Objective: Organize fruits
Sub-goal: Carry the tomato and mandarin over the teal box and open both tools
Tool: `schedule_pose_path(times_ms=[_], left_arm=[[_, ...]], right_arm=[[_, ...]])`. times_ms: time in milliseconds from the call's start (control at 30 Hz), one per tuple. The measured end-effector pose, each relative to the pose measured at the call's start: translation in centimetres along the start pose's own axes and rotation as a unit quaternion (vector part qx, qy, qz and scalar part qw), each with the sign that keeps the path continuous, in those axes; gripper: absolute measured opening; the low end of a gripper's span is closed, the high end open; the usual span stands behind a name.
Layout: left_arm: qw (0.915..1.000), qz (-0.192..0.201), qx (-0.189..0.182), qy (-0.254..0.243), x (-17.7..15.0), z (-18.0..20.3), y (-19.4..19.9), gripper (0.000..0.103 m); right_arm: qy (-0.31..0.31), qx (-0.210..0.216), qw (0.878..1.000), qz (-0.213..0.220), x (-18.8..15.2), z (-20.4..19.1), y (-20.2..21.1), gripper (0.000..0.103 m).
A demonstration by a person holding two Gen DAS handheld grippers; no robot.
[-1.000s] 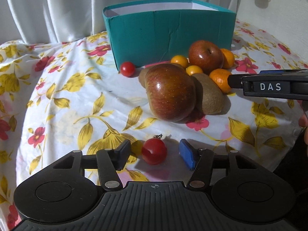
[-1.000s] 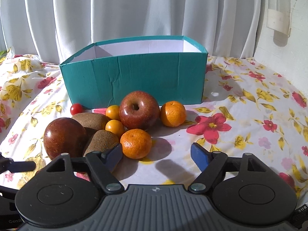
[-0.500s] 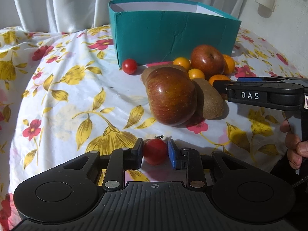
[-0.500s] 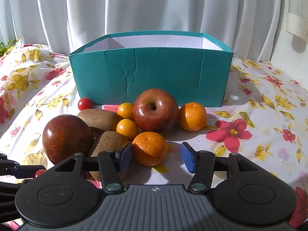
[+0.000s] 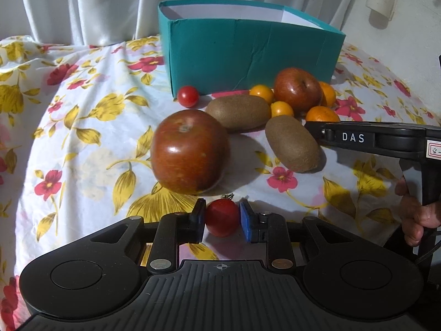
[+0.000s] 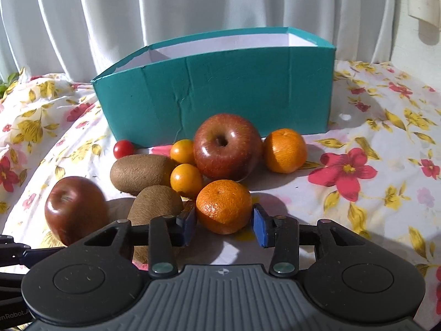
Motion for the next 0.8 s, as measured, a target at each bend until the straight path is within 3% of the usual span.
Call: schedule_pose_path(times_ms=[267, 533, 800], left_arm=[[0.9997, 0.014, -0.020, -0.006, 1.0, 0.9, 1.2, 0.029], [0.9960, 0.076, -0.044, -0.016, 5.7, 2.9, 5.3, 0.029], [0.9905, 0.132, 0.041, -0.004, 14.5, 2.9, 8.0, 0.029]], right_arm=[[-0.001, -0.019, 0.999, 0.027, 1.4, 0.9, 2.1, 0.042], [-0.003, -0.019, 0.999, 0.047, 3.6, 1.2, 4.3, 0.042], [-0.009, -0.034, 0.995, 0.098, 8.9, 2.2, 6.7, 0.043]])
Point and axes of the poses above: each gripper's, at about its wrist camera, not at the fingertips, and y roughly against the way its jaws point, z to its right, x to its top, the point moved 7 cm from there along -y, roughly the way its jaws point, and after that the axes turned 7 degrees about -x, right-handed, at the moved point
